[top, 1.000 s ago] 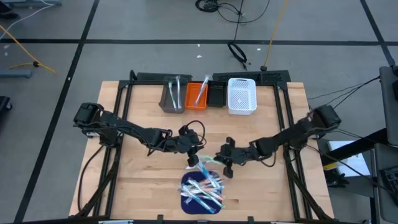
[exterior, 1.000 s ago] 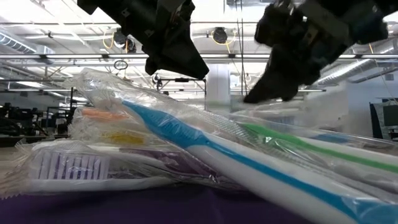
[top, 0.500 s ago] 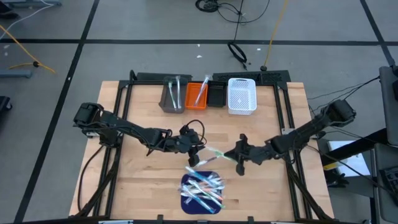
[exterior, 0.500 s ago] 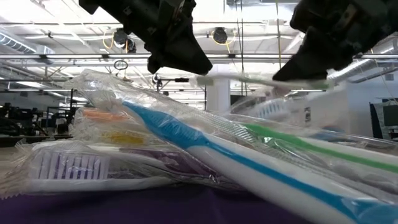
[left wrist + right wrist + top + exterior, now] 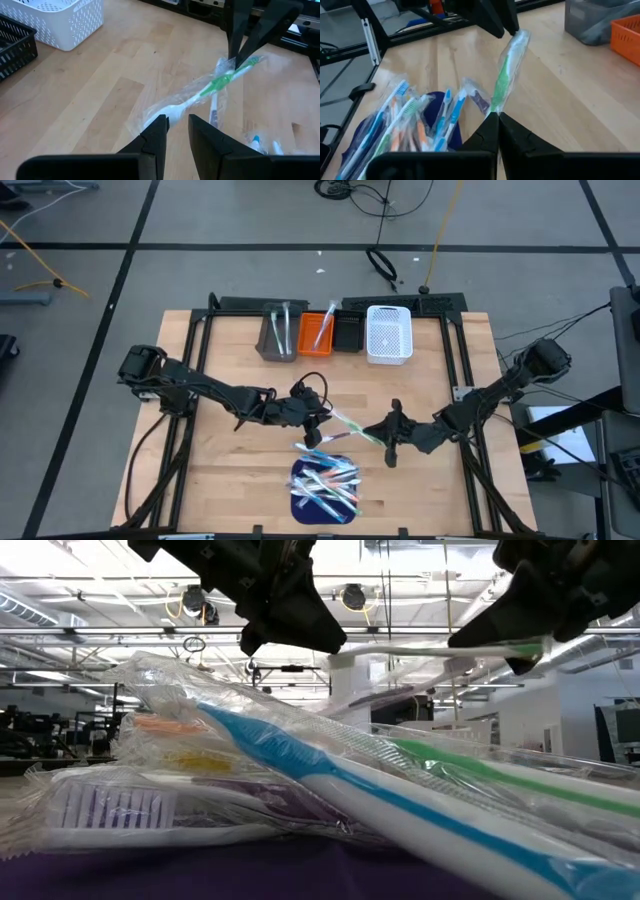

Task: Pick & Place Toothbrushes
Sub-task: Put the green toothbrush into the light black bin

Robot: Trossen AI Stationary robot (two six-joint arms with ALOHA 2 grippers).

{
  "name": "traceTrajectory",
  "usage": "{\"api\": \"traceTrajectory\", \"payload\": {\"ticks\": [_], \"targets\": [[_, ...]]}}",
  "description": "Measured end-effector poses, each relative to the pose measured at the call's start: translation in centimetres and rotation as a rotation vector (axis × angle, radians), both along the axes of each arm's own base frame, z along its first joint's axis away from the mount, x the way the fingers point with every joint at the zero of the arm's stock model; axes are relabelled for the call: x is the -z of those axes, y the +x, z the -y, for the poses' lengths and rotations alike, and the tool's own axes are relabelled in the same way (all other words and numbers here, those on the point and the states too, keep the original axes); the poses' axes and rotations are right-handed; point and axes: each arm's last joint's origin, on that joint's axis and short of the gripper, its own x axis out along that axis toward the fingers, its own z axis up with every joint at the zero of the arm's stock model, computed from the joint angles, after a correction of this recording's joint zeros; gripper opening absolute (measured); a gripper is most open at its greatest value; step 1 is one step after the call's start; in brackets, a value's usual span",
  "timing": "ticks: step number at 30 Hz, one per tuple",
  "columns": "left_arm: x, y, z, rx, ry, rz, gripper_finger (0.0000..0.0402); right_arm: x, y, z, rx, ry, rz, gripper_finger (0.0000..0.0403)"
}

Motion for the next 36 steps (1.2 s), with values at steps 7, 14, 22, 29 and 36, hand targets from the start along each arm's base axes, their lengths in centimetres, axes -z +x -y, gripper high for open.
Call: {"api": "traceTrajectory", "payload": {"ticks": [7,14,22,29,36], "targets": [[0.0,0.0,0.3,0.006,-0.005,0.003,0.0081,-0.1,-0.4,-0.5,0.035,-0.022,0.024,0.0],[-0.6,0.2,0.6,0.004,-0.037,0.075,0.0081,-0.3,-0.6,-0.8,0.062,-0.032,0.048,0.0],[-1.7,0.6,1.3,0.027,-0.057,0.196,0.0081,-1.2,-0.3,-1.0,0.041,-0.046,0.123,0.0],[-2.4,1.0,1.4,0.034,-0.064,0.297,0.0081,-0.8,0.0,-1.2,0.04,-0.042,0.132,0.0],[-2.7,1.2,1.2,0.016,-0.04,0.323,0.0081,0.2,0.8,-1.7,0.039,-0.03,0.151,0.0]]}}
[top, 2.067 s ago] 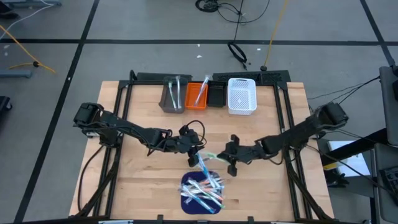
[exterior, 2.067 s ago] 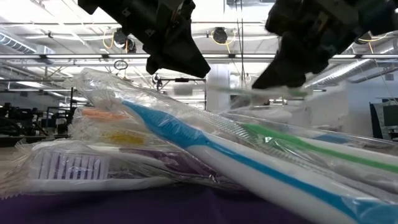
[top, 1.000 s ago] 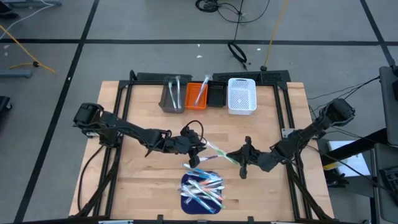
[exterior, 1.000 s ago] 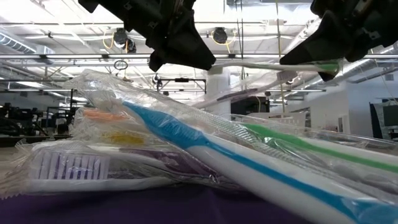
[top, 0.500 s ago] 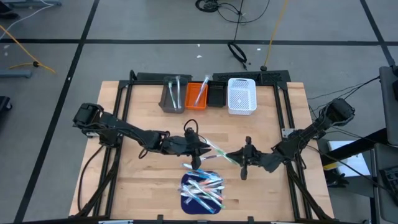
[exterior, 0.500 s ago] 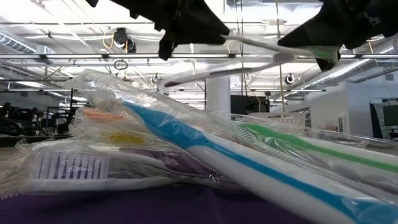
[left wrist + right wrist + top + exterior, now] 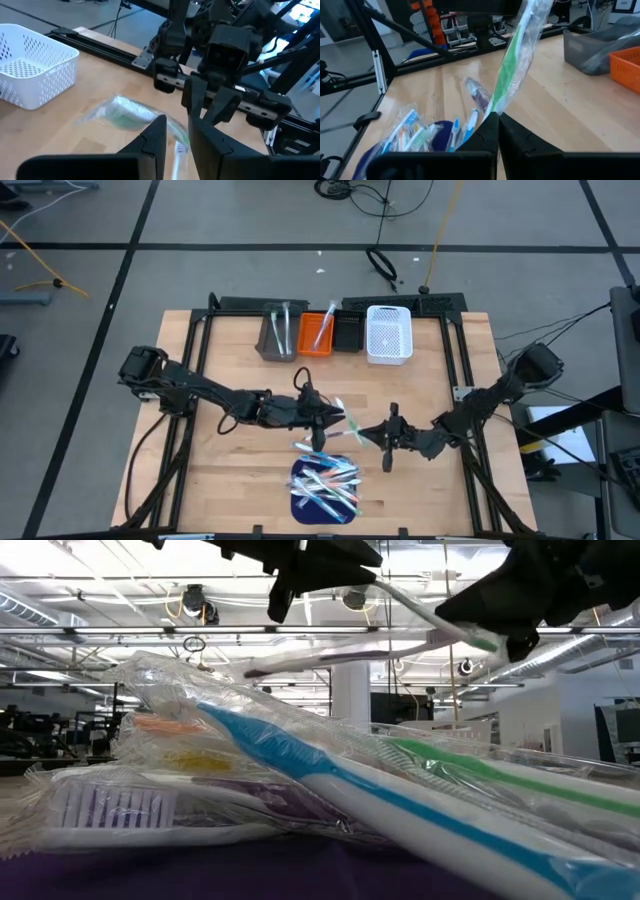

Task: Pick & Place Toothbrushes
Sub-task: Put the green toothbrush into the light black bin

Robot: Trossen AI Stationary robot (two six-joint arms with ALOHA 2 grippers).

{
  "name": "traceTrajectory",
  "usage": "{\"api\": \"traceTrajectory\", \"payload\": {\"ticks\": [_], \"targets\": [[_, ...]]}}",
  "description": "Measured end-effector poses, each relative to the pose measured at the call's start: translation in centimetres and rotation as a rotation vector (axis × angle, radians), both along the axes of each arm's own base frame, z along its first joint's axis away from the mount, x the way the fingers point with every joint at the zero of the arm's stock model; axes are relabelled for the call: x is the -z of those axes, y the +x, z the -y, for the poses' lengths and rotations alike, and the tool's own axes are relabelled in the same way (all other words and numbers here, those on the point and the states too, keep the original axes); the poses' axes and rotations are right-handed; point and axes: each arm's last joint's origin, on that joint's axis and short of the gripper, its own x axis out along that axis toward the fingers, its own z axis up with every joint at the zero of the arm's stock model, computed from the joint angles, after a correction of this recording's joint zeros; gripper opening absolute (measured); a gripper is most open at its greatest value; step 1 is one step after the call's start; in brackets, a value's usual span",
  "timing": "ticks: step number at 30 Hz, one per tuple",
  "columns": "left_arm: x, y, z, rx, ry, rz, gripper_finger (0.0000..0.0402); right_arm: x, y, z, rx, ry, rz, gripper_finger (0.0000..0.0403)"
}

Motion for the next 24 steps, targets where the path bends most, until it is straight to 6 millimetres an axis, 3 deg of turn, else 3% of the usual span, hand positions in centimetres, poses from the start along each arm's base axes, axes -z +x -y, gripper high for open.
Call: {"api": "traceTrajectory", "payload": {"ticks": [7,24], "targets": [[-0.1,0.0,0.0,-0.003,-0.007,0.008,0.0081,0.9,0.7,-0.5,-0.014,-0.009,0.031,0.0],[0.4,-0.2,0.3,-0.013,-0.054,-0.038,0.0081,-0.9,1.3,-0.5,0.018,-0.09,0.118,0.0]]}}
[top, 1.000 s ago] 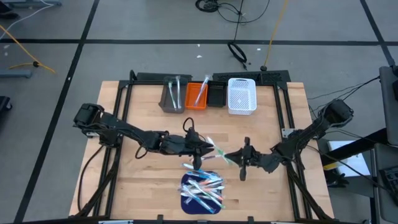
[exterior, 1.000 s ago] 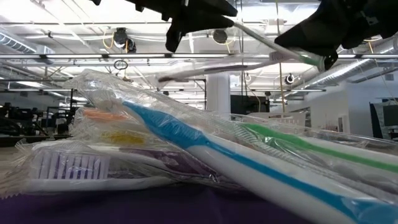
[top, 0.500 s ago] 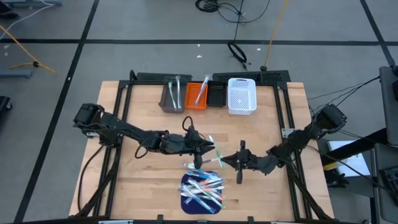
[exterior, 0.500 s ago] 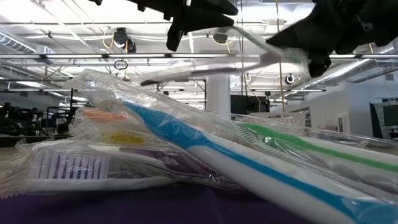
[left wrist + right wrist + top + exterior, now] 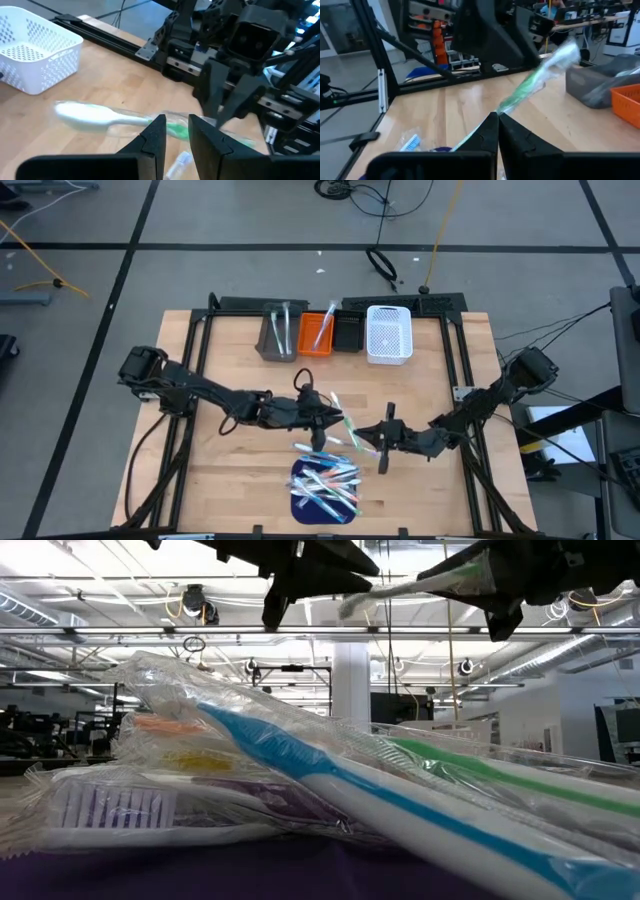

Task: Pick & Place Toothbrushes
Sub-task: Put the green toothbrush into the light black bin

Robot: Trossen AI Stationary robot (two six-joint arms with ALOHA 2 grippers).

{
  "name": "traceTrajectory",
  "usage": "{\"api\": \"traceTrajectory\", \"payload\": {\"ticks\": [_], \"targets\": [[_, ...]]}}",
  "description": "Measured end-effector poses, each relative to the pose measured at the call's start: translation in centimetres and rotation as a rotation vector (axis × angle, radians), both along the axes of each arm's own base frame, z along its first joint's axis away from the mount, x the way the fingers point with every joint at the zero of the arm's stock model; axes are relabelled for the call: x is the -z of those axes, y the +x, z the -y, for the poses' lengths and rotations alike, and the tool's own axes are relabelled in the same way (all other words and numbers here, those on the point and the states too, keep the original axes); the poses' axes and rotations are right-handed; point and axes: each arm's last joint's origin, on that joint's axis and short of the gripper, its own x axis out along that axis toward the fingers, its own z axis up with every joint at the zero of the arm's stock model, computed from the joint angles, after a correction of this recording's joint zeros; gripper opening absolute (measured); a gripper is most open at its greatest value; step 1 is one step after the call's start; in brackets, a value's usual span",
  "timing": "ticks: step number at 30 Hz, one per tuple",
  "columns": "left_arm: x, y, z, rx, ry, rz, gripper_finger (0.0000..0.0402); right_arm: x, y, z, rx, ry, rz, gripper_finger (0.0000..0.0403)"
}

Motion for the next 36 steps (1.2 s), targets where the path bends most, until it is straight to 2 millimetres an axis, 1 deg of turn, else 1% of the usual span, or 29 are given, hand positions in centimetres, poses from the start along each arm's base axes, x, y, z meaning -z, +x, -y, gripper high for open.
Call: {"api": "traceTrajectory", "payload": {"ticks": [6,9,12,25,29,33,36], "targets": [[-0.1,-0.1,0.3,0.007,0.004,0.005,0.0081,-0.1,0.0,0.2,0.079,-0.036,0.006,0.0],[-0.1,-0.1,0.4,0.01,0.003,0.005,0.0081,-0.7,0.0,0.3,0.105,-0.054,0.044,0.0],[-0.1,-0.1,0.3,0.006,0.004,0.006,0.0081,-1.1,-0.1,0.2,0.086,-0.057,0.07,0.0],[-1.3,0.2,0.3,0.003,0.047,0.123,0.0081,-0.9,0.0,0.1,0.039,-0.04,0.06,0.0],[-1.2,0.2,0.1,-0.003,0.046,0.122,0.0081,-0.9,0.1,0.4,0.045,-0.044,0.059,0.0],[-1.3,0.3,-0.3,-0.014,0.043,0.129,0.0081,-0.9,0.5,0.7,-0.013,-0.032,0.062,0.0],[-1.6,0.4,-0.5,-0.02,0.05,0.153,0.0081,-0.8,0.7,1.0,-0.014,-0.017,0.058,0.0]]}}
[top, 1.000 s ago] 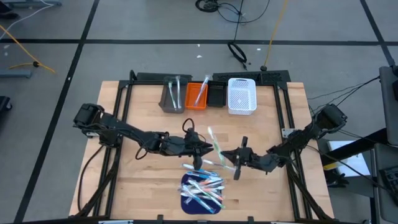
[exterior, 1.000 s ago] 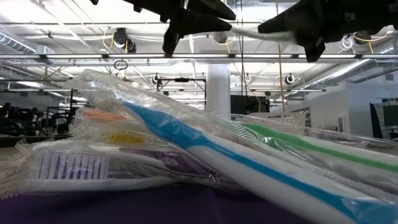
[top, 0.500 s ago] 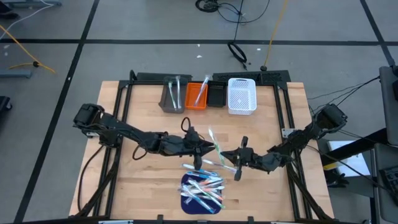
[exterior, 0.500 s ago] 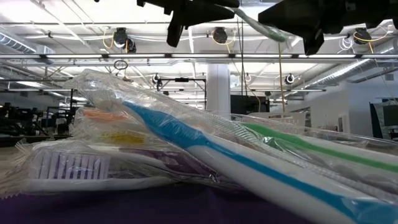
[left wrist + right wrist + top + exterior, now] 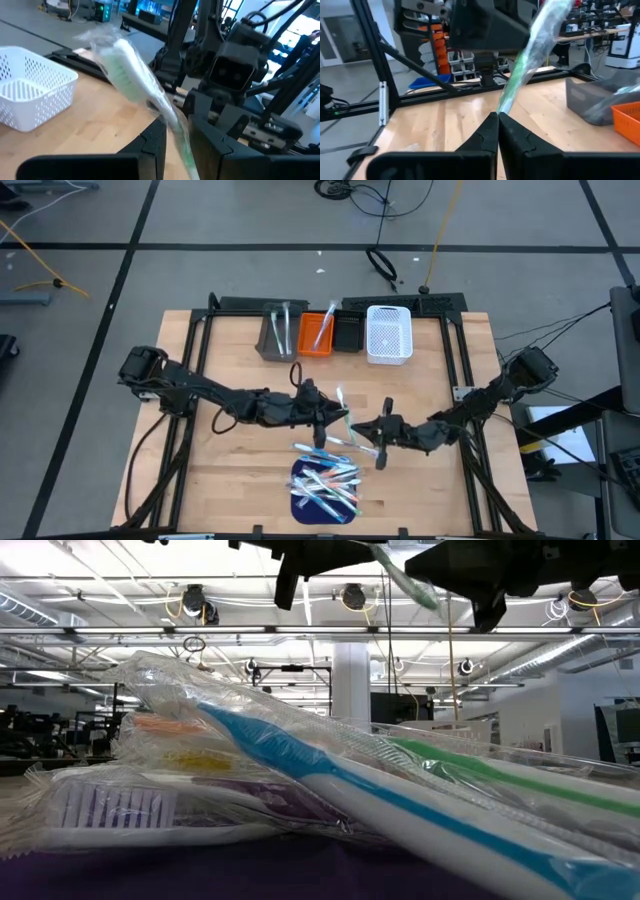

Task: Pick & Place Toothbrushes
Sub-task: Put the green toothbrush into the light black bin

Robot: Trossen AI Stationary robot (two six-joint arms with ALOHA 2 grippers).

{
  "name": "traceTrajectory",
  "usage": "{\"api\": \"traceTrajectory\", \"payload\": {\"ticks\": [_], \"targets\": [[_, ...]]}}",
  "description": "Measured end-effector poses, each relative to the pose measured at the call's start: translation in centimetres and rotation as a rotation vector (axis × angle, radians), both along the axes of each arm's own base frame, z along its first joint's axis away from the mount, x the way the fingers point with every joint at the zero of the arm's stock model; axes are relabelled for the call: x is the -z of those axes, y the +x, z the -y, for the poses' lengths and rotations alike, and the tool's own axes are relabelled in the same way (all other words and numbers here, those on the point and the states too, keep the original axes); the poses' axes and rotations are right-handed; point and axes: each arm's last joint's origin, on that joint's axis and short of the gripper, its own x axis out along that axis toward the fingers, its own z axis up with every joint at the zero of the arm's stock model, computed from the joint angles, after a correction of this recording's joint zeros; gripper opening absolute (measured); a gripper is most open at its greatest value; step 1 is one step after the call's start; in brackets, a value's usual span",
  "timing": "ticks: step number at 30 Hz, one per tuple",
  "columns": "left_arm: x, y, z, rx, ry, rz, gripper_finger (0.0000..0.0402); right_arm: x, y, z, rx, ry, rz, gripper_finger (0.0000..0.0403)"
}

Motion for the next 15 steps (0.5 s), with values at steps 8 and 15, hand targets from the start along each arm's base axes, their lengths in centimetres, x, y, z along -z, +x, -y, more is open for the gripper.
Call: {"api": "traceTrajectory", "payload": {"ticks": [8,15], "targets": [[-0.01,0.09,-0.37,0.002,0.032,-0.003,0.0028,0.27,0.08,0.18,0.008,-0.014,-0.026,0.0],[0.03,0.1,-0.33,0.027,0.046,-0.008,0.0006,0.85,0.05,0.17,0.002,-0.045,-0.079,0.0011]]}}
